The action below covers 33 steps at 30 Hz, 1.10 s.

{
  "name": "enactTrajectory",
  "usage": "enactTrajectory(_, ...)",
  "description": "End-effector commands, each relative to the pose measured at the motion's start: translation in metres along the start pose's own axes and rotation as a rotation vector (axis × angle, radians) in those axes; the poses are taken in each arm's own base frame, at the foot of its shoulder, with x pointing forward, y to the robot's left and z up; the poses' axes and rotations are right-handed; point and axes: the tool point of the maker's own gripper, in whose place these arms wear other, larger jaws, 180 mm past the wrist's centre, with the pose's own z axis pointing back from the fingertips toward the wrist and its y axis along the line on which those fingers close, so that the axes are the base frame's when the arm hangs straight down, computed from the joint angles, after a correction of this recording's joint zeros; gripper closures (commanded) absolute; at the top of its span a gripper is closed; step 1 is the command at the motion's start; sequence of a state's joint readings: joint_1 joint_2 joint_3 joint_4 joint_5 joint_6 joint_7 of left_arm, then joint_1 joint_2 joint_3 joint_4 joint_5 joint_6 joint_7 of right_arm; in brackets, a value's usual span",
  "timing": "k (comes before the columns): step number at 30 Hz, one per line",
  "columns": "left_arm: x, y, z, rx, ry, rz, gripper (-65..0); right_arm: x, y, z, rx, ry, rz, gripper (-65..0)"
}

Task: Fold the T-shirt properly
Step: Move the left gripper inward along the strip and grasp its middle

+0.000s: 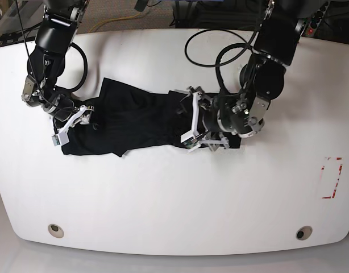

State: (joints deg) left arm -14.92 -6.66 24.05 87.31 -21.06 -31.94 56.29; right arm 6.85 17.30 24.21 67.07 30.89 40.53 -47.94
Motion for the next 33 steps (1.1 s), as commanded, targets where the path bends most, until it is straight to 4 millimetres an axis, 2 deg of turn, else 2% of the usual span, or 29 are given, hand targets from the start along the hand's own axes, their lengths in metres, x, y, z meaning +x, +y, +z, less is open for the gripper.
enactTrajectory(1,0.026,-0.002,-0.008,-0.027,-0.058,-0.002,-46.9,-0.01,-0.006,0.002,-0.026,0.071,0.014,-50.1)
enactTrajectory(4,0.051,-0.011,-0.02,-0.062,-0.086,-0.016,-46.9,-0.01,-0.006,0.002,-0.026,0.071,0.014,-50.1)
enactTrajectory(7,0.076,-0.019,-0.021,-0.079,-0.129,-0.04,-46.9,-0.01,-0.006,0.002,-0.026,0.071,0.014,-50.1)
enactTrajectory(9,0.095,-0.022,-0.015,-0.074,-0.168,-0.063,-46.9,-0.01,-0.006,0.002,-0.026,0.071,0.014,-50.1)
enactTrajectory(13,0.128,-0.028,0.011,-0.042,-0.276,-0.134,-46.9,-0.01,-0.006,0.002,-0.026,0.071,0.014,-50.1)
enactTrajectory(15,0.134,-0.028,0.021,-0.022,-0.29,-0.16,-46.9,-0.01,-0.006,0.002,-0.027,0.07,0.014,-50.1)
enactTrajectory(18,0.122,-0.008,0.039,0.046,-0.254,-0.166,-46.9,-0.01,-0.006,0.002,-0.027,0.07,0.014,-50.1)
enactTrajectory(22,0.088,0.012,0.054,0.111,-0.204,-0.111,-46.9,-0.001,-0.006,0.001,-0.026,0.053,0.019,-50.1)
enactTrajectory(26,0.046,0.02,0.061,0.142,-0.145,-0.063,-46.9,0.0,-0.005,0.001,-0.026,0.051,0.019,-50.1)
enactTrajectory(28,0.034,0.022,0.062,0.148,-0.131,-0.039,-44.7,0.0,-0.005,0.001,-0.026,0.051,0.019,-50.1)
enactTrajectory(31,0.017,0.031,0.066,0.17,-0.125,0.035,-28.7,0.0,-0.005,0.001,-0.026,0.051,0.019,-50.1)
enactTrajectory(33,0.013,0.034,0.063,0.173,-0.14,0.101,-11.8,0.0,-0.005,0.001,-0.026,0.051,0.019,-50.1)
